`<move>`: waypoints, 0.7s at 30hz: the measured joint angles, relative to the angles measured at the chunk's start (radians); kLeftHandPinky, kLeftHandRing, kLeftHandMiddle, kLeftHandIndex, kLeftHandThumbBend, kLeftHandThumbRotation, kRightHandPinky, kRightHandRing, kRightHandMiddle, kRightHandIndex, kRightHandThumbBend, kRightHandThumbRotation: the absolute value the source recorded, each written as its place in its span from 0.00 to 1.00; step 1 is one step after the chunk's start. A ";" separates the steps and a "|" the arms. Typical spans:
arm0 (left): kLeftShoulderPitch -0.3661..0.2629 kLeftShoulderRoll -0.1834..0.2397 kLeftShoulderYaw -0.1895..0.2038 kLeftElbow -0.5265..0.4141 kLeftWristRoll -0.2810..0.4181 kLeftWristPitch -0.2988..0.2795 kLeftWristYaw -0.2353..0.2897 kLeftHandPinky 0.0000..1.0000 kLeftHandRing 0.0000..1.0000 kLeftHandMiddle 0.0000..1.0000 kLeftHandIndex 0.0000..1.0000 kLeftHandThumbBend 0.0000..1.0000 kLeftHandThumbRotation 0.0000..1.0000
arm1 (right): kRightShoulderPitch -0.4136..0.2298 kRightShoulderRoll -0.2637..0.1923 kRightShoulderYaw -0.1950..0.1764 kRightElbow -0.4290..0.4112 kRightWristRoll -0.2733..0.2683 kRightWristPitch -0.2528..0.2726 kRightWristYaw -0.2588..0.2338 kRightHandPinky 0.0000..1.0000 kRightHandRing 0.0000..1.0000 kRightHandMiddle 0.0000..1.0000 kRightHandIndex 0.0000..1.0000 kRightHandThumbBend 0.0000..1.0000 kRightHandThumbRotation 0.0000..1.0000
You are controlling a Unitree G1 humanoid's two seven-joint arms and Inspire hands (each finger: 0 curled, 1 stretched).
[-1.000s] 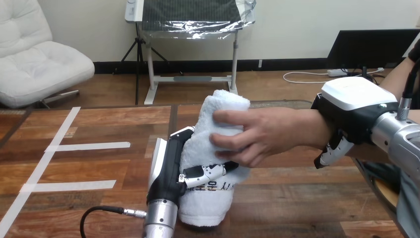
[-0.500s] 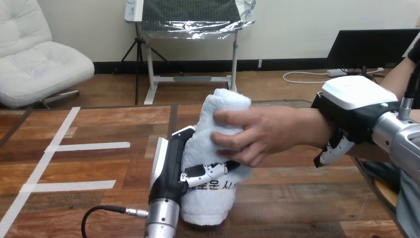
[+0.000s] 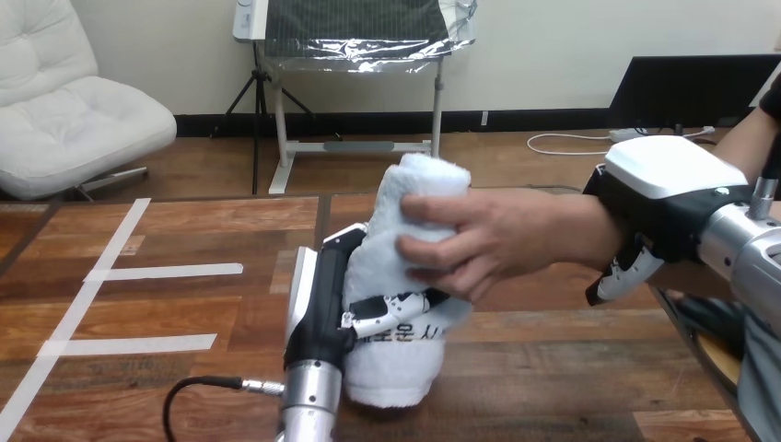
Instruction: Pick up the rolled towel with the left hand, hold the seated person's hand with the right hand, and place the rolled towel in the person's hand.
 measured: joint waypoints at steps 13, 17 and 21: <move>-0.019 -0.010 -0.005 0.008 -0.002 -0.001 0.000 0.31 0.37 0.43 0.51 0.59 0.07 | 0.003 0.000 -0.014 0.000 0.000 0.002 -0.004 0.16 0.22 0.30 0.36 0.76 0.00; -0.024 -0.012 -0.008 0.008 -0.002 -0.001 0.002 0.31 0.37 0.43 0.50 0.59 0.07 | 0.007 0.000 -0.017 0.000 0.000 0.002 -0.009 0.15 0.22 0.30 0.36 0.76 0.00; -0.030 -0.014 -0.009 0.011 -0.002 -0.001 0.005 0.31 0.37 0.43 0.50 0.59 0.08 | 0.007 0.000 -0.020 0.000 0.000 0.002 -0.010 0.15 0.22 0.30 0.36 0.76 0.00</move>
